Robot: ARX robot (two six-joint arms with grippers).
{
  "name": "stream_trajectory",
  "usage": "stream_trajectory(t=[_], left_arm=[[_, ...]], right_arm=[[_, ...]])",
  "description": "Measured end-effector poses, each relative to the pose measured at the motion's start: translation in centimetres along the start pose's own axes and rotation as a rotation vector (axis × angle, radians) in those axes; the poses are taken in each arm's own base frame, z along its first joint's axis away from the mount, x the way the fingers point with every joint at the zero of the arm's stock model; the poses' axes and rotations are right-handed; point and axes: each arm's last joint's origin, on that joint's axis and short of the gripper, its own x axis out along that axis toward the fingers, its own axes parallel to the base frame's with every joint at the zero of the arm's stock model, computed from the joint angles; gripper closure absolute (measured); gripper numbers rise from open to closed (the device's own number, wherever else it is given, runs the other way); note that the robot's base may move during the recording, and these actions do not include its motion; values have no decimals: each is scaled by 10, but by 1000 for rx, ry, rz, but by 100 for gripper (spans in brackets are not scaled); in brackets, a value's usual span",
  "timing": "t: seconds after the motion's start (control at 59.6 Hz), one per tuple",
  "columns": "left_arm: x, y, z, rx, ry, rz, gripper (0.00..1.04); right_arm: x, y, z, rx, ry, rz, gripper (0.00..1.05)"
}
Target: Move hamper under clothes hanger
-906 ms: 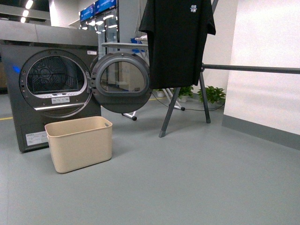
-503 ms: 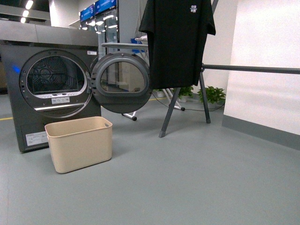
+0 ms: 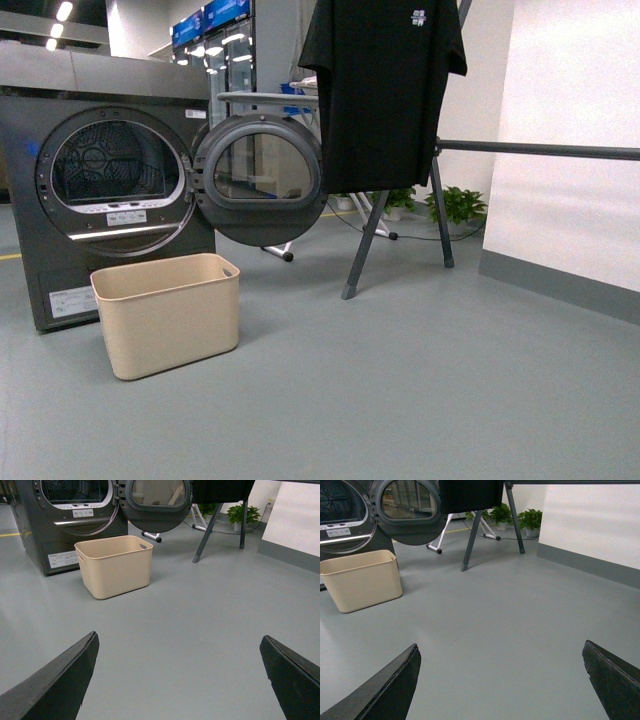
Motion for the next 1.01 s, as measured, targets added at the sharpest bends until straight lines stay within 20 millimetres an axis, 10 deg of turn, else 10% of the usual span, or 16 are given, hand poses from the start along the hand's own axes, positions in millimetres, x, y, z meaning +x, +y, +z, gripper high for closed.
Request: stream_trajectory(t=[1.006], left_arm=[[0,0,0,0,2,-1,7]], right_arm=[[0,0,0,0,1,-3,8]])
